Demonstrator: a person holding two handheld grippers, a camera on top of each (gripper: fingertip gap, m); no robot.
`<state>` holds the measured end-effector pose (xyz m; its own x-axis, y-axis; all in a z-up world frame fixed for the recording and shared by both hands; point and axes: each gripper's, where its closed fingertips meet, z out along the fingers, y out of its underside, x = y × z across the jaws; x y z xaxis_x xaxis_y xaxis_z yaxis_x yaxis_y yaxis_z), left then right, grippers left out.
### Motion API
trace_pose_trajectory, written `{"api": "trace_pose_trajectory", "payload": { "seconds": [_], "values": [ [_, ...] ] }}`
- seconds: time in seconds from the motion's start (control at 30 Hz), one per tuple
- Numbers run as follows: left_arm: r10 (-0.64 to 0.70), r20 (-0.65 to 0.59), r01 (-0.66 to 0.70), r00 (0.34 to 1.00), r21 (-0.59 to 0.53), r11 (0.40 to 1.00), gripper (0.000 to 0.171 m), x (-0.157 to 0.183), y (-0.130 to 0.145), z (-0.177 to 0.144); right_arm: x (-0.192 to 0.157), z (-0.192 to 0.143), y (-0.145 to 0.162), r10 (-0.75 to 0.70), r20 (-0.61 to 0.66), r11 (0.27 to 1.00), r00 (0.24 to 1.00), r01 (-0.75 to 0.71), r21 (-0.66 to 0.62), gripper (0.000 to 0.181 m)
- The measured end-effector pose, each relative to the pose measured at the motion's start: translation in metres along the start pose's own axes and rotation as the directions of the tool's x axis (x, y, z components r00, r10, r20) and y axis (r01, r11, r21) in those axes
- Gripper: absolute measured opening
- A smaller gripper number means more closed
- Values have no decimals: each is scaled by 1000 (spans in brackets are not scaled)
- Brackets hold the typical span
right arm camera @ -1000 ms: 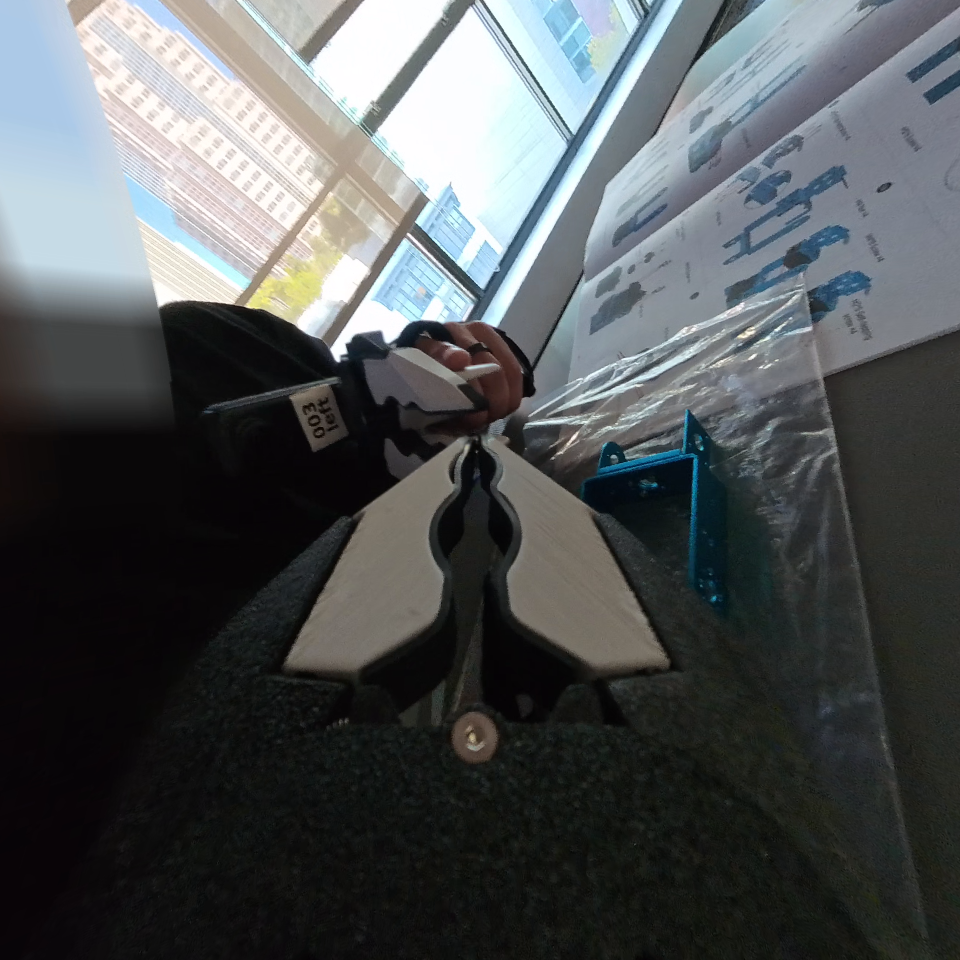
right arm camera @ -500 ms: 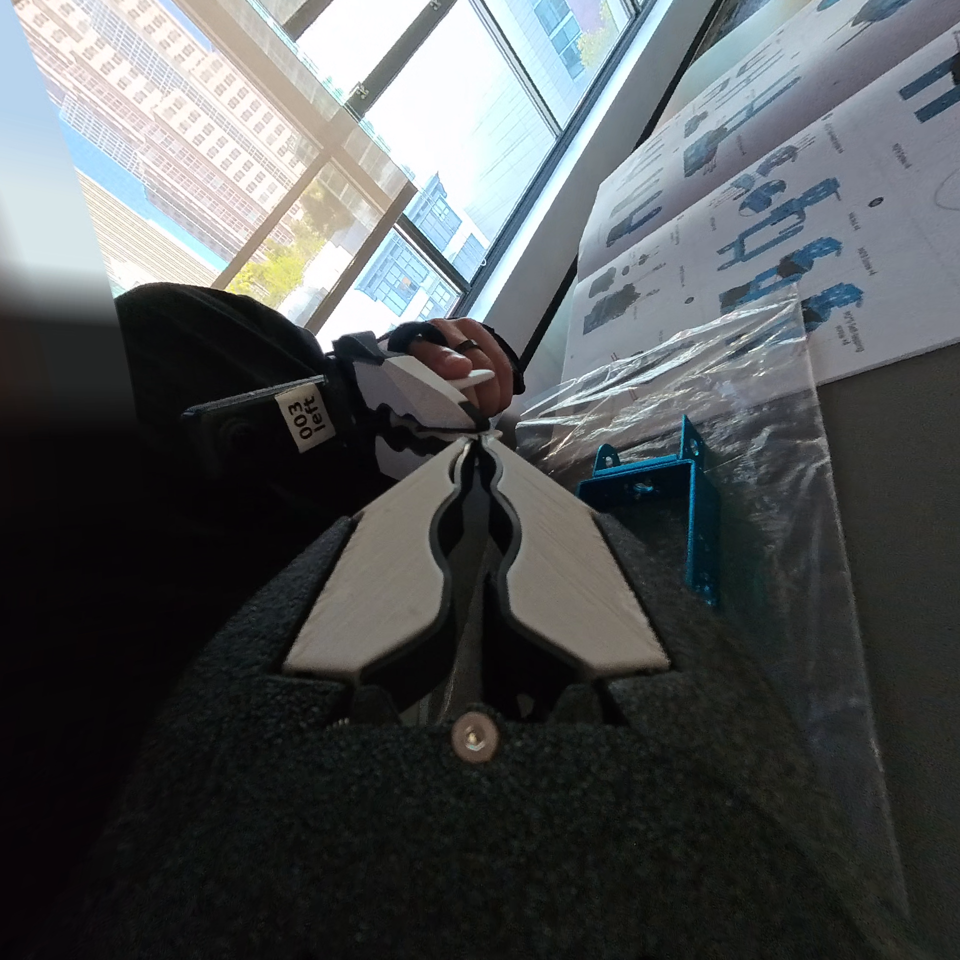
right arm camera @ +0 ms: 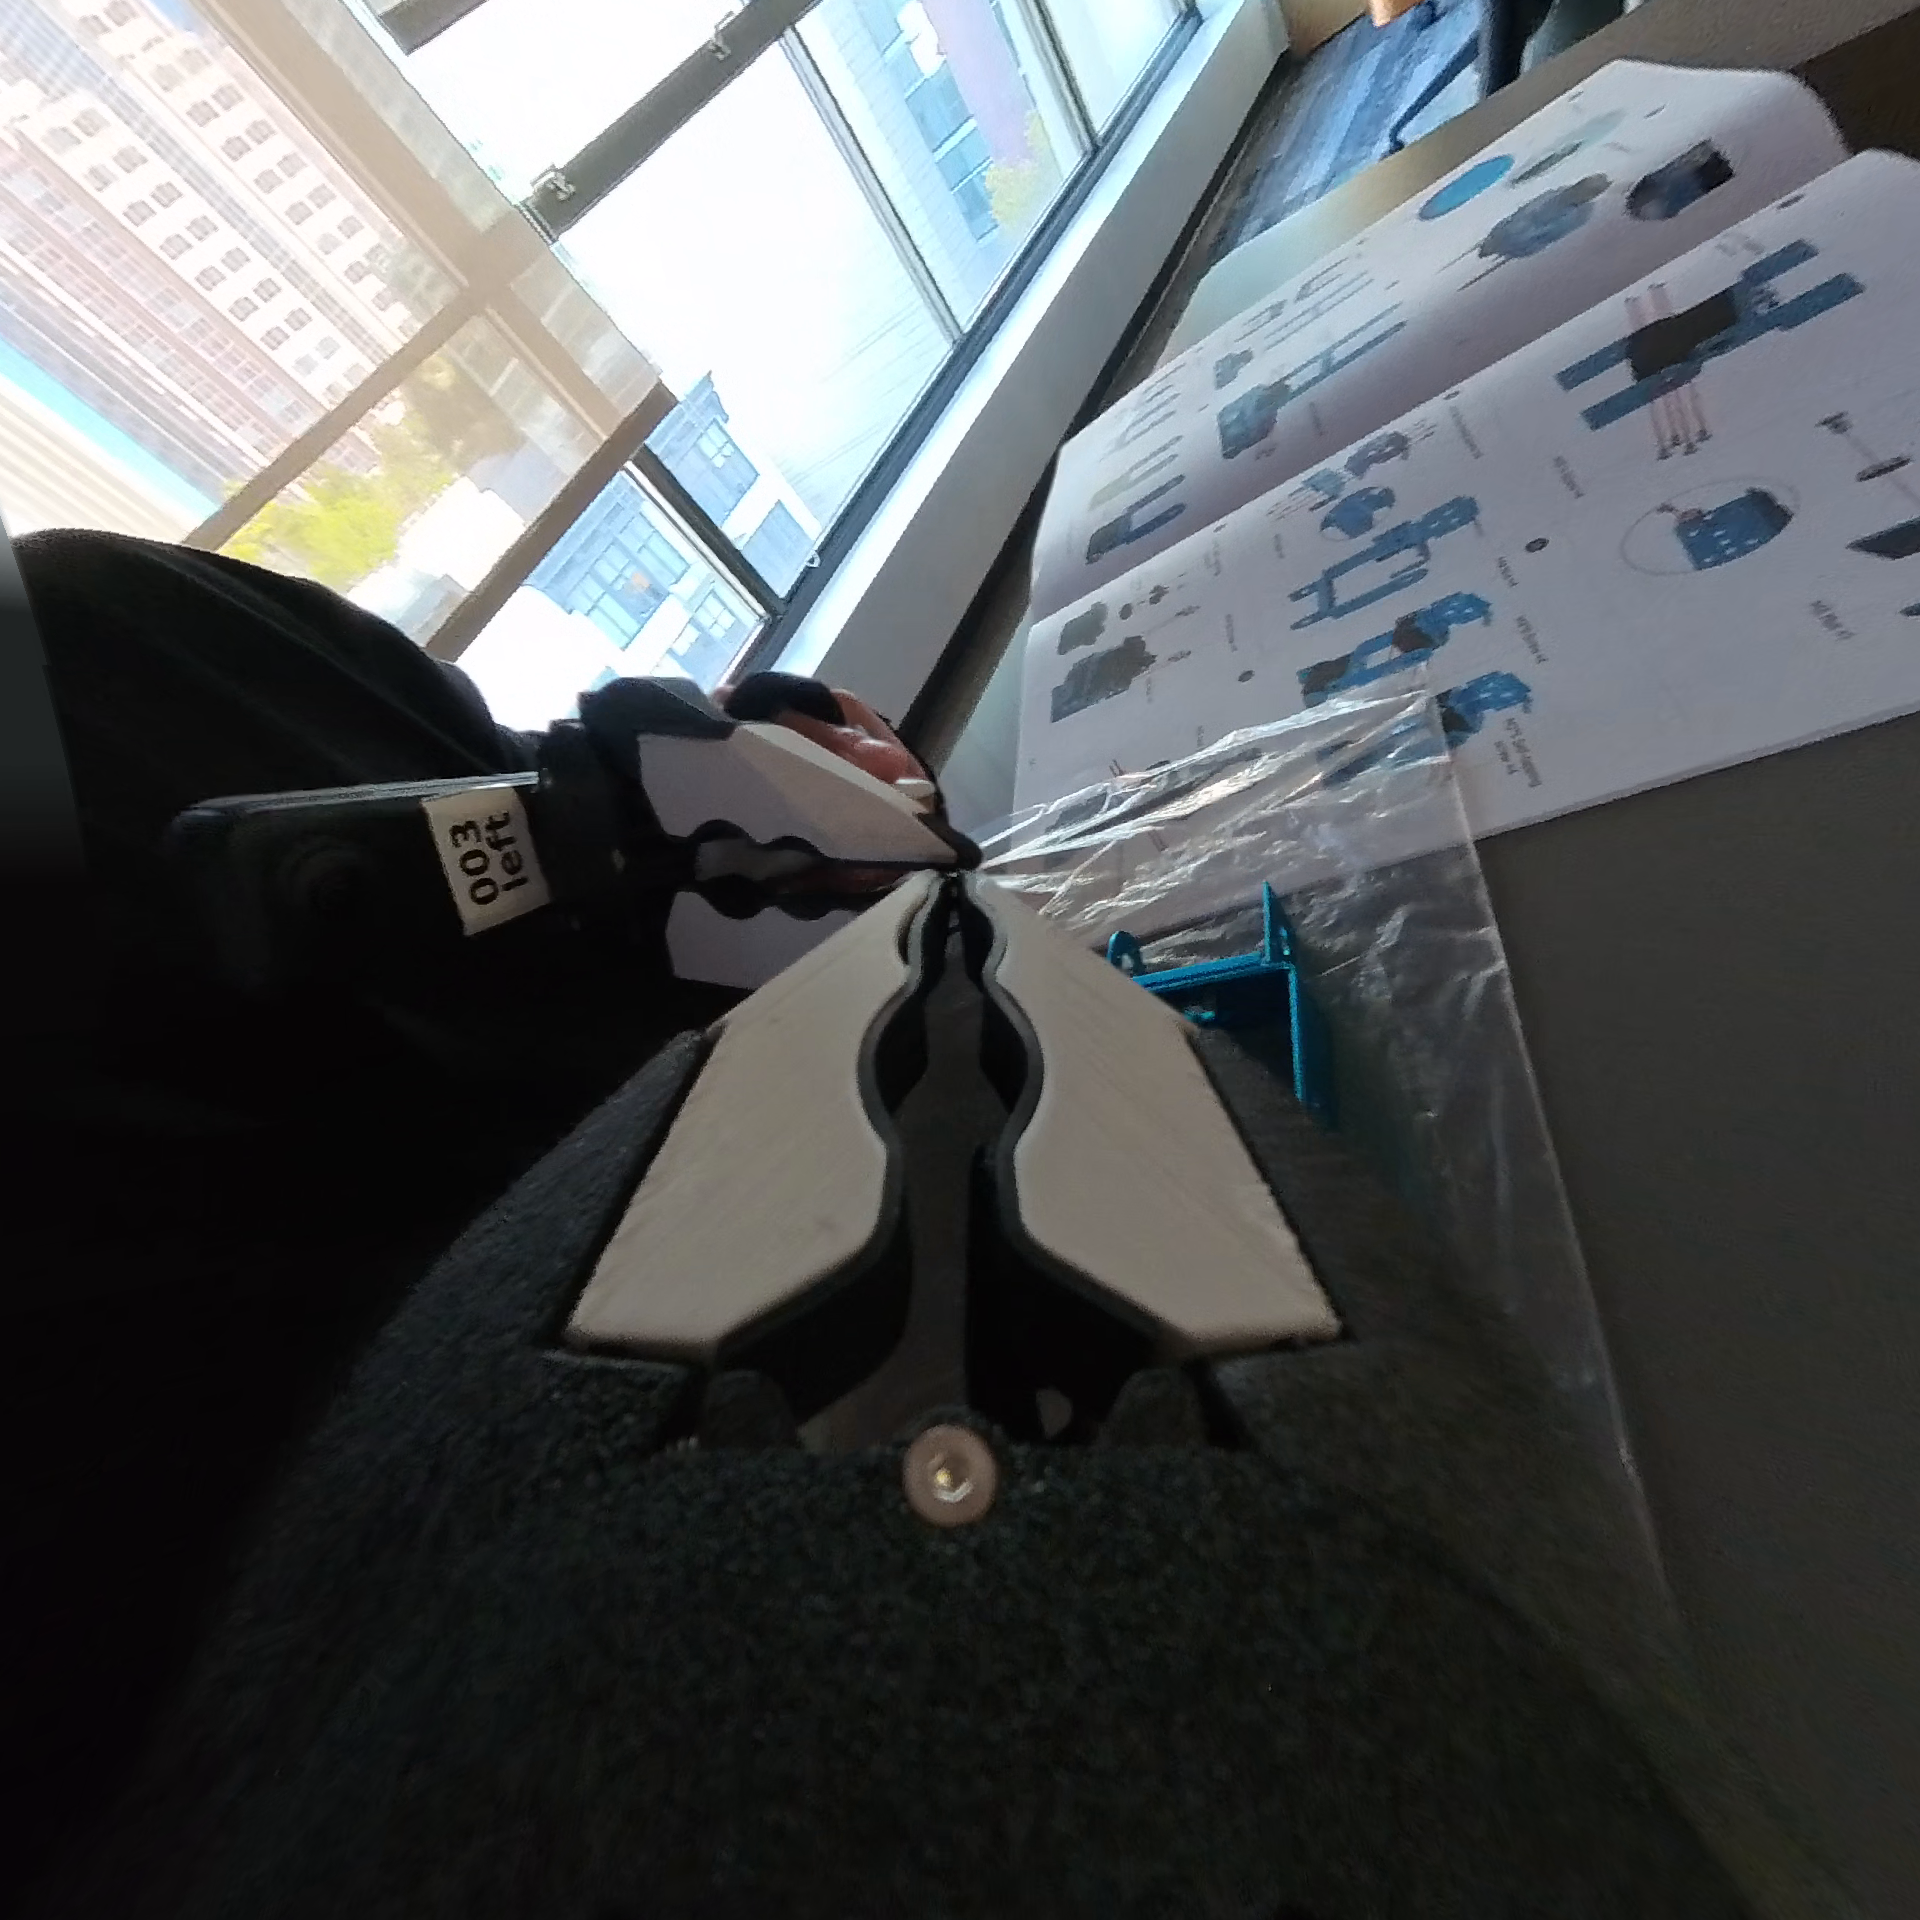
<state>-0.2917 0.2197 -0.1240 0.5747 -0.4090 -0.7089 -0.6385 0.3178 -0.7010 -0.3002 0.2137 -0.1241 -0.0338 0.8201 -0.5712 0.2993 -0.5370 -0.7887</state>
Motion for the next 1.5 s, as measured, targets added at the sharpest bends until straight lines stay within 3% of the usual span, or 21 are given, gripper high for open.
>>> {"api": "trace_pose_trajectory", "payload": {
  "seconds": [0.17,0.33,0.53,0.63,0.77,0.83,1.03,1.23,1.5],
  "values": [
    [-32,5,32,999,-30,999,4,-1,4,3,5,1,-1,-36,-81,999,996,37,9,1],
    [-40,3,40,999,-15,999,3,-1,2,2,3,-1,-2,-48,-70,999,996,50,20,2],
    [-21,-7,21,1000,32,999,3,-1,-7,-2,-6,-5,-3,76,109,996,991,-81,40,2],
    [-37,-29,39,999,50,998,2,1,-9,-3,-15,-13,-11,189,288,973,939,-219,76,5],
    [-51,-55,55,997,74,996,1,4,-12,-6,-5,-30,-22,242,348,941,906,-307,143,5],
    [-60,-59,66,996,99,993,0,4,-16,-8,-10,-34,-23,235,393,943,889,-306,130,5],
    [-105,-82,121,991,221,968,0,0,-36,-19,-39,-22,0,281,517,956,809,-284,-76,13],
    [-143,-133,177,981,294,939,0,0,-48,-27,-55,-18,0,296,602,948,742,-304,-92,14],
    [-106,-152,152,983,333,931,0,7,-54,-30,-57,-18,2,287,597,953,749,-286,-98,7]
  ]
}}
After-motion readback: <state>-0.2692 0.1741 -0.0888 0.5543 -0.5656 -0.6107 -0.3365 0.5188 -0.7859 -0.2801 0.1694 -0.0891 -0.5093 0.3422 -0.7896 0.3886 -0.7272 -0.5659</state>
